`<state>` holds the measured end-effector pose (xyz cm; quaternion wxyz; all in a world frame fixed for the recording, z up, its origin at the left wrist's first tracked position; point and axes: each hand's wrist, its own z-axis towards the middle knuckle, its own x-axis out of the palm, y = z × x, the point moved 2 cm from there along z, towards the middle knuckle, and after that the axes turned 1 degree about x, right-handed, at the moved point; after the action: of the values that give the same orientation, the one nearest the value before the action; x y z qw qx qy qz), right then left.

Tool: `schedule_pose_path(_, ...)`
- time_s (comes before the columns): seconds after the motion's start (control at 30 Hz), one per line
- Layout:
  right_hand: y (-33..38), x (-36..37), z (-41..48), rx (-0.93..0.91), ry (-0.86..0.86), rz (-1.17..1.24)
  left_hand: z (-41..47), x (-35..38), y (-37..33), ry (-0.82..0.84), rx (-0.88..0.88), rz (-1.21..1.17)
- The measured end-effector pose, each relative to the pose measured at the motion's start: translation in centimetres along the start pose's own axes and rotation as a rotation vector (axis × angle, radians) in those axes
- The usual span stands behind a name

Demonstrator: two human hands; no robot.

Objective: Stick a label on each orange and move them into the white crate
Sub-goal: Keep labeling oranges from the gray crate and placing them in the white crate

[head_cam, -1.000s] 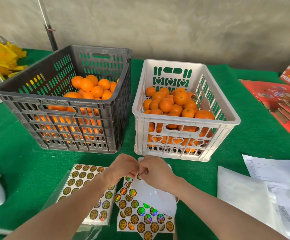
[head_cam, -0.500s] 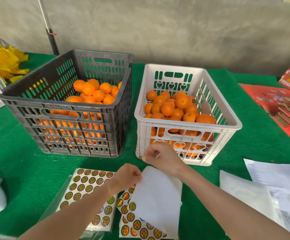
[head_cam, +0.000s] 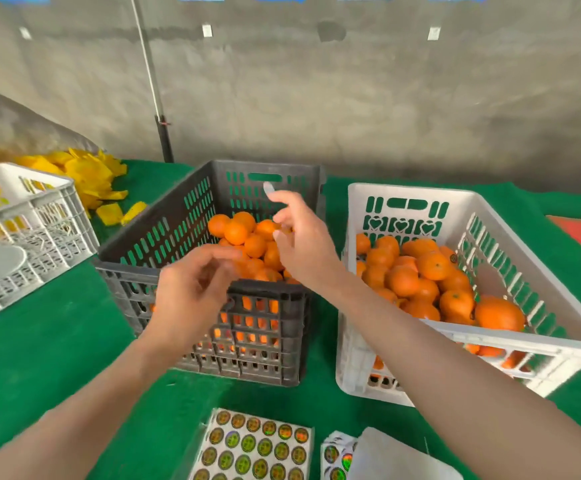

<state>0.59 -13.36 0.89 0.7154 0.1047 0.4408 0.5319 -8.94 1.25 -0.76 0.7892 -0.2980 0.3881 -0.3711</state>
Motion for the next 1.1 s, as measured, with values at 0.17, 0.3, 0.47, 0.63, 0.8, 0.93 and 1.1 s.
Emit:
schedule_pose_path(0.17, -2.6, 4.4, 2.6, 0.046, 0.22, -0.244, 7.9, -3.2, 4.7, 0.053, -0.108, 0.245)
schedule_pose_path(0.3, -4.3, 5.4, 2.7, 0.091, 0.299, -0.303, 14.0, 0.0, 7.9, 0.566, -0.086, 0.677)
schedule_pose_path(0.47, -4.5, 5.5, 2.6, 0.164, 0.367, -0.355, 14.2, 5.1, 13.2, 1.335, -0.387, 1.006)
schedule_pose_path(0.63, -4.8, 5.5, 2.6, 0.178, 0.372, -0.347, 15.2, 8.3, 16.0, 1.273, -0.269, 1.006)
schedule_pose_path(0.8, -4.8, 5.4, 2.6, 0.185, 0.35, -0.372, 15.0, 7.8, 16.9, 1.234, -0.335, 0.978)
schedule_pose_path(0.93, -4.2, 5.1, 2.9, 0.186, 0.235, -0.294, 16.9, 5.1, 14.5, 0.939, -0.496, 0.418)
schedule_pose_path(1.1, -3.3, 3.6, 2.6, 0.142, 0.062, -0.014, 15.4, 2.0, 9.1, 0.645, -0.754, -0.519)
